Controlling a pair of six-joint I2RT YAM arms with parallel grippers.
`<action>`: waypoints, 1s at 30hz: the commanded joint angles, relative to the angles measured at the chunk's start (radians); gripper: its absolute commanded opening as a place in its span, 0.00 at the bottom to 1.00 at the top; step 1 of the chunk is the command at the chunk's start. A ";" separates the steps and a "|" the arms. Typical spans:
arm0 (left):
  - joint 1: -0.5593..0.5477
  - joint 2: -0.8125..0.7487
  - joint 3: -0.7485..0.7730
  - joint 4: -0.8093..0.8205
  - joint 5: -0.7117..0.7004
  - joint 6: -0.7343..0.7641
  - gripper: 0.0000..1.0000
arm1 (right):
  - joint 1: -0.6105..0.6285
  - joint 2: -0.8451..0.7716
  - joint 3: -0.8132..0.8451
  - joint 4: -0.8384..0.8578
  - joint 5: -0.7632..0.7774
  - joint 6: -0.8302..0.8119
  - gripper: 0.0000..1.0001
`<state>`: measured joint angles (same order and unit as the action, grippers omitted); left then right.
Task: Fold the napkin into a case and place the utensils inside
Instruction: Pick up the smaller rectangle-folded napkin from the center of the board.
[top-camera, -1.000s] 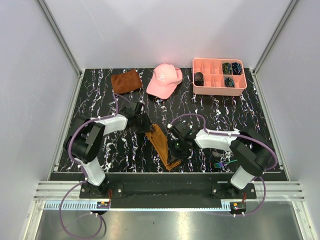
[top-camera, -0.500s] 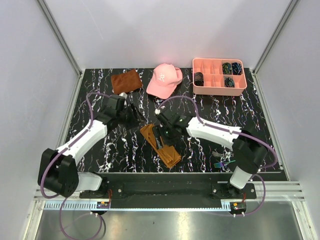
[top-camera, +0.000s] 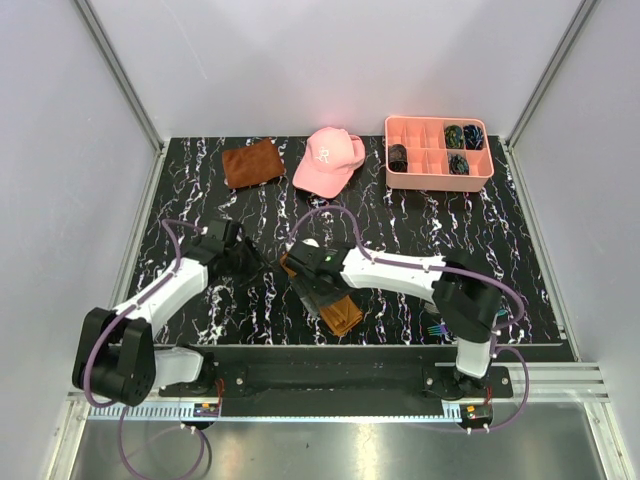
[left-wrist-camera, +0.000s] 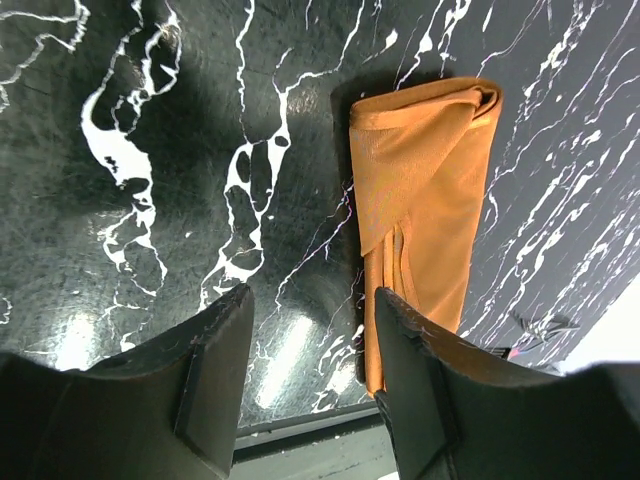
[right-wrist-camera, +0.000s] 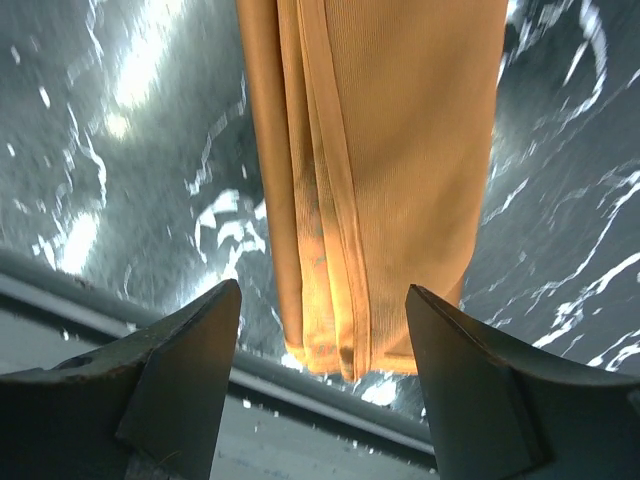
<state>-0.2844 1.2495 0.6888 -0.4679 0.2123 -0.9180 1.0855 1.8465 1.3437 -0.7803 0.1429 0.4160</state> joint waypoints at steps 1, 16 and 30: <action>0.025 -0.050 -0.035 0.025 -0.014 0.007 0.54 | 0.010 0.059 0.109 -0.027 0.084 -0.048 0.76; 0.114 -0.105 -0.081 0.009 0.042 0.067 0.54 | 0.024 0.214 0.206 -0.054 0.096 -0.074 0.65; 0.152 -0.116 -0.112 0.011 0.061 0.093 0.54 | 0.048 0.281 0.244 -0.099 0.173 -0.034 0.10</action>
<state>-0.1471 1.1641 0.5900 -0.4770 0.2470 -0.8524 1.1267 2.0914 1.5433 -0.8486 0.2550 0.3641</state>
